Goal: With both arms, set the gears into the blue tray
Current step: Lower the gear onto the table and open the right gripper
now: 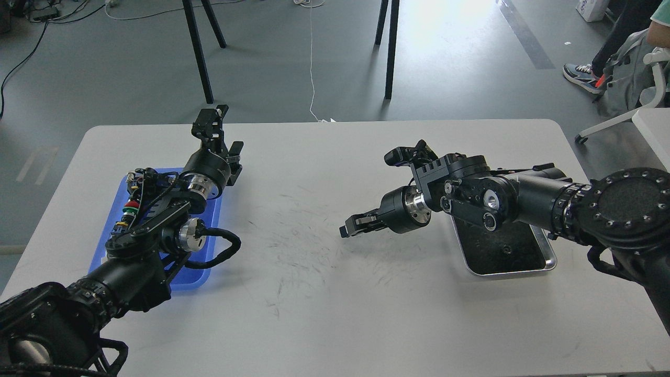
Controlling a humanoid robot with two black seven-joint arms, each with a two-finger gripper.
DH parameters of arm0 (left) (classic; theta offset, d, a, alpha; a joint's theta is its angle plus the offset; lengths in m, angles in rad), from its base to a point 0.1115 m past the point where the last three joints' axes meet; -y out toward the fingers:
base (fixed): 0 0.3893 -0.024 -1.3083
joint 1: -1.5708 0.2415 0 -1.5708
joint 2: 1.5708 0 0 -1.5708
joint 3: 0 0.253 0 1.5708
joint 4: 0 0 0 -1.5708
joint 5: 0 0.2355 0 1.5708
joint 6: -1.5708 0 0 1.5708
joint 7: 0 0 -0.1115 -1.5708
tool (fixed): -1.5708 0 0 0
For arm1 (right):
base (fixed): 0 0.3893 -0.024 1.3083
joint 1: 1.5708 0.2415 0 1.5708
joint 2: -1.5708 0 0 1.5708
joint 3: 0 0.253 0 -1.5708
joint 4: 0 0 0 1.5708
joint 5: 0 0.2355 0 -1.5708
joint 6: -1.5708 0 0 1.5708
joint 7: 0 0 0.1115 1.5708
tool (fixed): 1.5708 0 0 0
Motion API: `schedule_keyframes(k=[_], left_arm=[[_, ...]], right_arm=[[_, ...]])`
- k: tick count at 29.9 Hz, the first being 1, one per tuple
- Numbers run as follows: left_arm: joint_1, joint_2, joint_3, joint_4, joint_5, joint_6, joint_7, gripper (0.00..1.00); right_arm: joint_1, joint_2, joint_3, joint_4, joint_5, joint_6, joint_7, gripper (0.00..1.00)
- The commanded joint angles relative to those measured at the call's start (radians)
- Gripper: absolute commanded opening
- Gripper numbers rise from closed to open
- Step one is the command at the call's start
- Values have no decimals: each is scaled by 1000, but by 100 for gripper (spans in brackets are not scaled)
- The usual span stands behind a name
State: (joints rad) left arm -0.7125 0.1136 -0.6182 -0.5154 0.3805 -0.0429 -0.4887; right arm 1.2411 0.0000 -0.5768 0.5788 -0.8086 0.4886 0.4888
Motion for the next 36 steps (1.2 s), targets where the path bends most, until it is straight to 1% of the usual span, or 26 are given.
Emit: schedule_keyframes(k=[1,6,9,14,16,20,23,25,29,31,34,36], left_arm=[[1,0,0,0,0,0,0,98],[1,1,0,0,0,0,0,98],[2,3,0,0,0,0,0,98],[2,9,0,-2,0,0,0,98],[2,9,0,-3,0,0,0,98],[2,9,0,-3,0,0,0,98],[2,9,0,-3,0,-2,0,98],[1,9,0,-3,0,-2,0,98],[1,9,0,-8,0,-2,0,98],[1,9,0,-9,0,-2,0,98],[-1,9,0,-12,0,-2,0,98],[-1,9,0,-12,0,-2,0,98]], right_arm=[[-9,0,-3,-2,-1,0,0,18],[-11,0,-5,-2,-1,0,0,18],[-11,0,-5,-4,-1,0,0,21],[-11,0,-2,-8,0,0,0,30],[-15,0,3,-10,2,0,0,37],[-26,0,6,-10,5,0,0,45],[-26,0,9,-8,14,0,0,52],[-25,0,9,-10,14,0,0,55],[-12,0,11,-8,15,0,0,66],[-8,0,12,-8,16,0,0,68],[6,0,12,-8,16,0,0,69],[15,0,11,-8,16,0,0,74]])
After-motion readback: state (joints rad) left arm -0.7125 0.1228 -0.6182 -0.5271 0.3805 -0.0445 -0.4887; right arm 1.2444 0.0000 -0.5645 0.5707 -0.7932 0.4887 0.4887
